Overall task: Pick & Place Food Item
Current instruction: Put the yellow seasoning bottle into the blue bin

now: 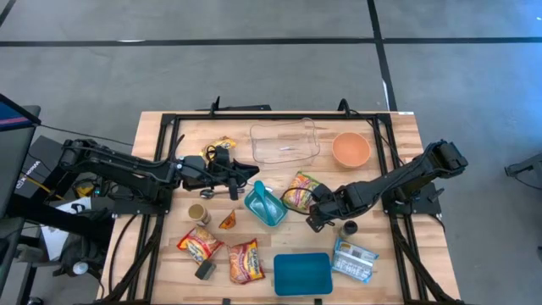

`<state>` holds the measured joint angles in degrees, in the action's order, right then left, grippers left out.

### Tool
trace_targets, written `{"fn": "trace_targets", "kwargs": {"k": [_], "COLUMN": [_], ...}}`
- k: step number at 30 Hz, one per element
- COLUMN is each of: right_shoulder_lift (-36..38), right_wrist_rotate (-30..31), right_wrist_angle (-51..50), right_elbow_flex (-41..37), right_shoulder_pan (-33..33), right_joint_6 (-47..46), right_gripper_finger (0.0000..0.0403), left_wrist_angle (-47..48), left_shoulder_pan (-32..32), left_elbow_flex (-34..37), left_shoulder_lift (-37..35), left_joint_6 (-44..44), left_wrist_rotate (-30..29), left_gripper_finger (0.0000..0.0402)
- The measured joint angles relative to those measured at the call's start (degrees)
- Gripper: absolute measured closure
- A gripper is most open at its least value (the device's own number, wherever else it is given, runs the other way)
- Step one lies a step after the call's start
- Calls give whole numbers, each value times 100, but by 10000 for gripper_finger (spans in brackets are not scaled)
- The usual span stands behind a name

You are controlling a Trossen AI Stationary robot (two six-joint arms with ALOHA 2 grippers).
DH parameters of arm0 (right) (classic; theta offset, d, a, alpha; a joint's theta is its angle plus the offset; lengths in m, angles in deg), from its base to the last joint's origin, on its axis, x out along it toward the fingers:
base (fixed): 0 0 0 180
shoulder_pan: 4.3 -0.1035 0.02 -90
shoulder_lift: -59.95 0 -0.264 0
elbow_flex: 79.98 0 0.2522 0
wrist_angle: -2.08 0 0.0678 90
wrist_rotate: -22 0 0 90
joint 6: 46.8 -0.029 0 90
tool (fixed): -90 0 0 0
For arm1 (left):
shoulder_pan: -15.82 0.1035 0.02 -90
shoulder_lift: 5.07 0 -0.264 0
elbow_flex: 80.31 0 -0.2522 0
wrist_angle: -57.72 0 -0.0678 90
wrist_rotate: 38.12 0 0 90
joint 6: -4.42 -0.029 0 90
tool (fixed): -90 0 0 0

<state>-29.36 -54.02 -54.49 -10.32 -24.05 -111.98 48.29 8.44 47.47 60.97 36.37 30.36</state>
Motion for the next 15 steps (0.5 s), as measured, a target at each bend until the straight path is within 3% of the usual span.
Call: {"fn": "trace_targets", "kwargs": {"k": [15], "right_shoulder_lift": [13], "right_wrist_rotate": [-191], "right_wrist_angle": [-1293], "right_elbow_flex": [1466], "right_shoulder_pan": [-131], "right_joint_6": [311], "right_gripper_finger": [191], "left_wrist_angle": [-1], "left_shoulder_pan": [0], "left_elbow_flex": [0], "left_shoulder_lift": [0], "left_joint_6": [2], "left_wrist_rotate": [8], "left_gripper_finger": [366]}}
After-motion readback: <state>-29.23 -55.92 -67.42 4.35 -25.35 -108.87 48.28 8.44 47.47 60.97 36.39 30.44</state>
